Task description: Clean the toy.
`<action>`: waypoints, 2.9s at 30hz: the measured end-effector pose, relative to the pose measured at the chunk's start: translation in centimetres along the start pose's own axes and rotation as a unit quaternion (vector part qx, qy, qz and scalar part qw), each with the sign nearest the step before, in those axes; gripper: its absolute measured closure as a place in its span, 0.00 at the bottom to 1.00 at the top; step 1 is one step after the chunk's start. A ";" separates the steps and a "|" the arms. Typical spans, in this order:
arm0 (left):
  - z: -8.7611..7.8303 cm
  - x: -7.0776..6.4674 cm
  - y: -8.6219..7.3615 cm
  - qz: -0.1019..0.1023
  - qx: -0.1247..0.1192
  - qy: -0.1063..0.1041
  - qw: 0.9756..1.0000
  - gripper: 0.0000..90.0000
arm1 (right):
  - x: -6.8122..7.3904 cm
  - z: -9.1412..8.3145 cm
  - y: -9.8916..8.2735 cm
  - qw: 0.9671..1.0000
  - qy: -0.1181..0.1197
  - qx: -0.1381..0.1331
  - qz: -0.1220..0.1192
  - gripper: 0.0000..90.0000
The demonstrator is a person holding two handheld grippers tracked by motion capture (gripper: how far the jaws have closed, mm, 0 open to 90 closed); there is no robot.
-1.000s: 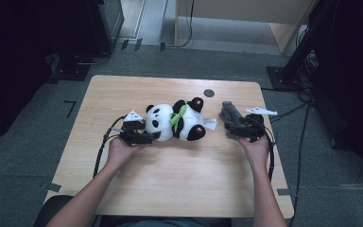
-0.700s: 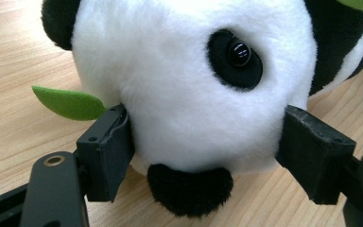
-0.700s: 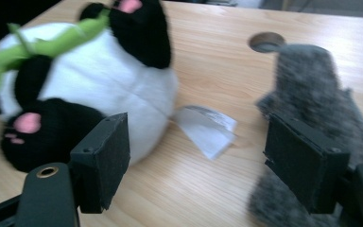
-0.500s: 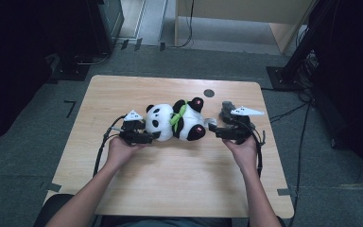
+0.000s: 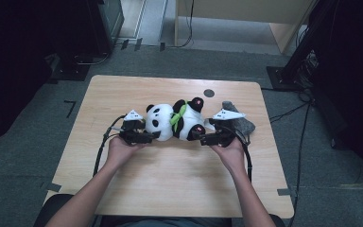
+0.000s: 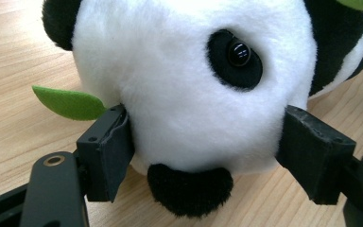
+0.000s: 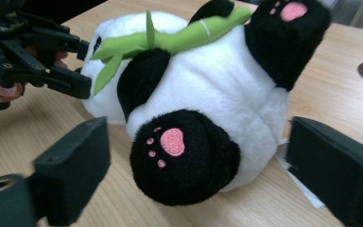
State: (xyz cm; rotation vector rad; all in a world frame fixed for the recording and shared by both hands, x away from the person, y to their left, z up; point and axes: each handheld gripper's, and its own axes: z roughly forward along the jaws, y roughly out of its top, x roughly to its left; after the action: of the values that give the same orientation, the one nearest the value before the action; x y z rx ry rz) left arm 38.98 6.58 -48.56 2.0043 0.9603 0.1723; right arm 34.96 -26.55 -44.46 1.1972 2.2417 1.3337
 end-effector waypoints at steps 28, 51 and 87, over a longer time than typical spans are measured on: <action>0.4 0.3 0.1 -0.010 -0.012 -0.006 1.000 0.27 | -0.6 5.1 -2.3 1.000 -0.001 -0.012 -0.029 0.26; -4.0 -0.6 0.6 0.073 -0.060 -0.043 0.995 0.29 | -2.0 -1.9 1.3 0.997 -0.004 -0.022 0.079 0.59; -4.3 -1.8 -0.8 0.110 -0.151 -0.052 0.981 0.24 | 1.3 -2.1 2.3 0.985 0.110 0.031 0.131 0.59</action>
State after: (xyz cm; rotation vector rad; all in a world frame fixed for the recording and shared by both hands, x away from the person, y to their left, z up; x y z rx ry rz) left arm 35.37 8.41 -46.17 1.8139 0.6049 0.3120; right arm 34.10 -26.28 -41.23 1.4756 2.3529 1.5721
